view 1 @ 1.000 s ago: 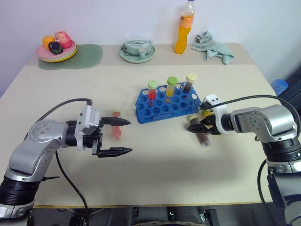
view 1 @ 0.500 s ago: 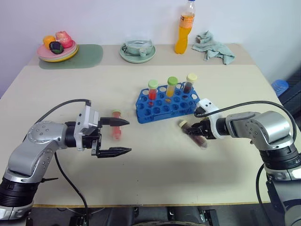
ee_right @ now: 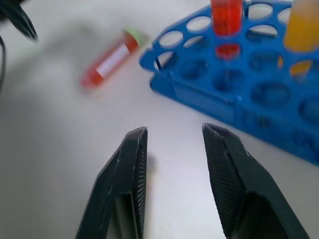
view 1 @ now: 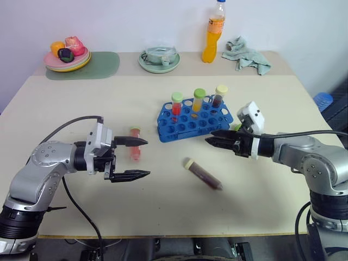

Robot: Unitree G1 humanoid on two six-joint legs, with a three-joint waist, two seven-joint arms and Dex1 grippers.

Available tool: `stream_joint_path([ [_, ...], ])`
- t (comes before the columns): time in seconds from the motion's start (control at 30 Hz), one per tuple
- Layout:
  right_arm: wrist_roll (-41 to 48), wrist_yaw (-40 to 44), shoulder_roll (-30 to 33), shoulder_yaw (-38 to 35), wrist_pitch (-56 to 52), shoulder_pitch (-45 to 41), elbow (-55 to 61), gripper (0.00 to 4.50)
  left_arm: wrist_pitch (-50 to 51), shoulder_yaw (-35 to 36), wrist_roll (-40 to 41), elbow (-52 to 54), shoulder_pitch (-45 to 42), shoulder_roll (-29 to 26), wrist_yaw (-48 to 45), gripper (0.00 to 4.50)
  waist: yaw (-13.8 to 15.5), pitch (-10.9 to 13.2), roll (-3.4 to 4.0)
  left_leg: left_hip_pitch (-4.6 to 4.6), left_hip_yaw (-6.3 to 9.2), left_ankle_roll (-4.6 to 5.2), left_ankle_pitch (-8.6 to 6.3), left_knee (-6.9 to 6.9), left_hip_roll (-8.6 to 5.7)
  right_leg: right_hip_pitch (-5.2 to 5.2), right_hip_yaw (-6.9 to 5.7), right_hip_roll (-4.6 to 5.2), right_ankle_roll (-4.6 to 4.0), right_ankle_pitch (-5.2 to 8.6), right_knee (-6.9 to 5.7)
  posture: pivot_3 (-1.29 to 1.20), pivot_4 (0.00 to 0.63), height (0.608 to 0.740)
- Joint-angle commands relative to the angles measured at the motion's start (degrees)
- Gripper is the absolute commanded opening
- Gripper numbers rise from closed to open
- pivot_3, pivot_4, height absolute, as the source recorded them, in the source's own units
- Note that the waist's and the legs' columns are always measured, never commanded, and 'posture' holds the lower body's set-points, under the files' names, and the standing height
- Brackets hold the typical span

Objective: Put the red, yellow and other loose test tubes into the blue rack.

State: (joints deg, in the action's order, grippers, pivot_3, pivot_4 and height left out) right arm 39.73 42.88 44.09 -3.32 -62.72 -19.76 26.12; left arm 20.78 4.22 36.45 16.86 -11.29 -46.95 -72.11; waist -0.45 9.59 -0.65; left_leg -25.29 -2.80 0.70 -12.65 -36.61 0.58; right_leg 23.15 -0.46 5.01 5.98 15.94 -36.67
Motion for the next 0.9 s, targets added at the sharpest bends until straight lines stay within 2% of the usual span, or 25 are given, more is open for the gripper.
stream_joint_path([
  [0.03, 5.45, 6.47, 4.63, -0.45, -1.63, 4.45, 6.59, 1.72, -0.75, 1.28, 0.11, 0.61, -0.36, -0.48, -0.48, 4.50, -0.08, 0.00, -0.01, 0.00, 0.00, 0.01, -0.01, -0.01, 0.01, 0.00, 0.00, 0.00, 0.00, 0.00, 0.00, 0.00, 0.150, 0.740],
  [0.07, 6.81, 7.90, 5.84, -0.84, -1.69, 5.85, 8.07, 1.72, -0.78, 1.25, 0.07, 0.58, -0.28, -0.53, -0.61, 4.50, -0.11, 0.00, 0.00, -0.02, 0.00, 0.01, -0.01, -0.03, 0.01, 0.00, 0.01, 0.00, 0.00, 0.00, -0.01, 0.00, 0.150, 0.740],
  [0.1, 7.61, 7.87, 6.07, -1.44, -1.48, 7.09, 9.45, 1.97, -0.76, 1.13, -0.01, 0.47, -0.05, -0.78, -1.04, 4.50, -0.13, 0.00, -0.01, -0.02, 0.00, 0.02, -0.01, -0.05, 0.02, 0.00, 0.01, 0.00, 0.00, 0.00, -0.02, 0.00, 0.150, 0.740],
  [0.23, 10.30, 7.96, 5.73, -3.25, 0.51, 10.54, 12.96, 3.48, -5.03, -1.28, -4.19, -1.18, 1.10, -3.04, -5.94, 4.50, -0.32, 0.01, -0.01, 0.00, 0.00, 0.04, -0.04, -0.26, 0.16, -0.01, 0.02, -0.01, -0.17, 0.10, -0.17, 0.00, 0.150, 0.740],
  [0.53, 5.08, 4.22, 5.69, 2.08, 3.69, 14.05, 12.53, 3.48, -9.45, -4.87, -8.51, -3.37, -0.09, -3.04, -9.03, 4.50, -0.05, 0.01, -0.02, -0.06, -0.01, 0.03, -0.06, -0.35, 0.15, 0.01, 0.10, 0.19, -0.25, 0.10, -0.11, 0.00, 0.150, 0.740],
  [0.73, -0.62, 6.19, 7.60, 7.90, 8.65, 16.04, 11.10, 3.48, -9.28, -4.24, -8.83, -2.86, 0.53, -4.03, -9.39, 4.50, -0.18, 0.00, -0.02, -0.08, -0.01, 0.02, -0.07, -0.31, 0.15, 0.05, 0.11, 0.24, -0.26, 0.10, -0.08, 0.00, 0.150, 0.740],
  [0.9, -0.52, 7.99, 7.96, 8.58, 9.51, 16.52, 10.67, 3.48, -7.81, -3.70, -7.72, -1.27, 1.30, -5.07, -9.13, 4.50, -0.19, 0.00, -0.02, -0.08, -0.01, 0.02, -0.07, -0.30, 0.15, 0.05, 0.11, 0.27, -0.27, 0.10, -0.07, 0.00, 0.150, 0.740],
])
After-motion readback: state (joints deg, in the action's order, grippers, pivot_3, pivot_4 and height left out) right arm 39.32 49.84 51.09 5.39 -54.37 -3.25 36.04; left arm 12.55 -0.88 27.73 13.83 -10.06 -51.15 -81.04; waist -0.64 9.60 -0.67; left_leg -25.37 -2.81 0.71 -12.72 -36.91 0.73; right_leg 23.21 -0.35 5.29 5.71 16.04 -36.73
